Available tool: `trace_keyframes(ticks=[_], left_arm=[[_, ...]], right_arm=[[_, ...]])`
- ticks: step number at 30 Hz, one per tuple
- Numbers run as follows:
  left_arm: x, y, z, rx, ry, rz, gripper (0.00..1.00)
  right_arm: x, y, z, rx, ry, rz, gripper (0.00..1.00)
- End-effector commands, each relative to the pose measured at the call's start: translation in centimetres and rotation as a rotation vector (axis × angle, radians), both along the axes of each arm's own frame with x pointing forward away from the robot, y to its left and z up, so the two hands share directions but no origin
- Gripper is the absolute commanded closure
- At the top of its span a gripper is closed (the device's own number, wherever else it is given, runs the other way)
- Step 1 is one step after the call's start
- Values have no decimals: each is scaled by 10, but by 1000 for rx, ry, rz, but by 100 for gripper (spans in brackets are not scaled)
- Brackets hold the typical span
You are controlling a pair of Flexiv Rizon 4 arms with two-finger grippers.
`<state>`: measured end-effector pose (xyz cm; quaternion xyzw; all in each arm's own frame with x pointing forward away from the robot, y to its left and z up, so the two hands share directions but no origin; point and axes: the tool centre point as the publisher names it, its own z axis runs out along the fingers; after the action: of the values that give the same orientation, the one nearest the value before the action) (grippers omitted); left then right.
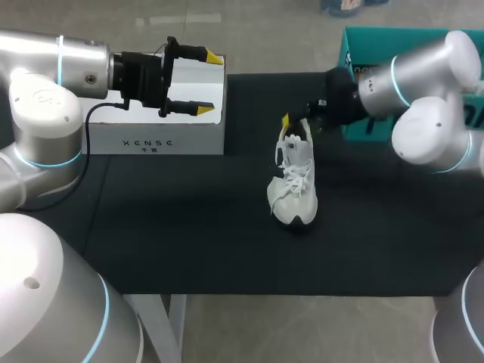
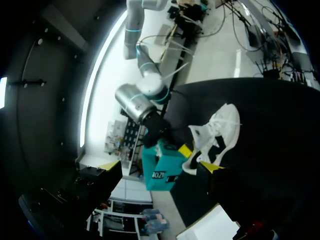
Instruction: Take the shoe out of the shoebox, open the shoe tongue, remove and reinsert the insole, then place the shoe into the shoebox
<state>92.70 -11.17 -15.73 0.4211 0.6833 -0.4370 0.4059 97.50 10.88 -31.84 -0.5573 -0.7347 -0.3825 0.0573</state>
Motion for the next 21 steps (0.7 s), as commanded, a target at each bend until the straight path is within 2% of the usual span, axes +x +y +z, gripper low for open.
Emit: trace_keyframes(ticks=[1,5,16,20,21], left_arm=[[-1,1,1,5,1,0,0],[-1,1,1,5,1,0,0],[-1,1,1,5,1,0,0],[-1,1,1,5,1,0,0],[-1,1,1,5,1,0,0]], right_arm=[[1,-2,13,-137,24,-67,0],[2,-8,19,-252,-3,-104,0],[2,-9,21,-254,-5,-107,0],[6,-3,27,-616,65,-205,0],[6,-1,29,-638,73,-218,0]])
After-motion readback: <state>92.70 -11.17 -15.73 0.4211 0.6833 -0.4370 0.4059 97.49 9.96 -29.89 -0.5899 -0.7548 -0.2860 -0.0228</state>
